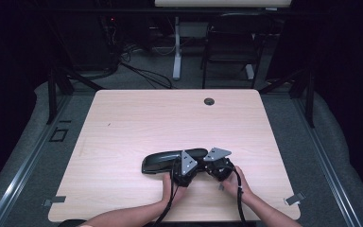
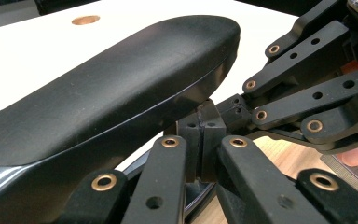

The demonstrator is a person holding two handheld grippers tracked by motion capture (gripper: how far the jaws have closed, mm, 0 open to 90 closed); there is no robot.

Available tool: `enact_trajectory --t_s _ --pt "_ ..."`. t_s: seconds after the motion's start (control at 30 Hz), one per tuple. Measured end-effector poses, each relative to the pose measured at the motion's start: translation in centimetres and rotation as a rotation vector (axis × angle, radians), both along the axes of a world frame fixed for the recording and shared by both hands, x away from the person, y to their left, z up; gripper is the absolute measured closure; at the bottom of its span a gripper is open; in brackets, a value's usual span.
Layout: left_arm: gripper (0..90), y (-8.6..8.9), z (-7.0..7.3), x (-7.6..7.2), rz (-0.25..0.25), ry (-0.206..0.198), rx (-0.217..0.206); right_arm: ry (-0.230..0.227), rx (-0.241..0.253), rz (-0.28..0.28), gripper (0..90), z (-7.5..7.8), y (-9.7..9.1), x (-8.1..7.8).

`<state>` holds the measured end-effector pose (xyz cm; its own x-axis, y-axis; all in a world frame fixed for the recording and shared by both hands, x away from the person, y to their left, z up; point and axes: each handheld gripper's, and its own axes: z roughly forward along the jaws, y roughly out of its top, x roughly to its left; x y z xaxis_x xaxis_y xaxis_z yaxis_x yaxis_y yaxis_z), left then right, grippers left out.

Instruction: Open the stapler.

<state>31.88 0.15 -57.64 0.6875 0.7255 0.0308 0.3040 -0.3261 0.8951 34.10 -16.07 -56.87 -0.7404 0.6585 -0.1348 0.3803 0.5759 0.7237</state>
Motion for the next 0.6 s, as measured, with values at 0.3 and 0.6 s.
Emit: enact_trajectory --t_s 0.3,0.6 --pt "90.0 0.05 0.08 0.03 -0.001 0.007 -0.006 -0.009 -0.001 0.002 90.0 -0.07 -0.02 -0.04" --pt "90.0 0.03 0.18 -0.05 0.0 0.006 -0.005 -0.002 0.008 0.0 90.0 -0.06 -0.06 0.05"
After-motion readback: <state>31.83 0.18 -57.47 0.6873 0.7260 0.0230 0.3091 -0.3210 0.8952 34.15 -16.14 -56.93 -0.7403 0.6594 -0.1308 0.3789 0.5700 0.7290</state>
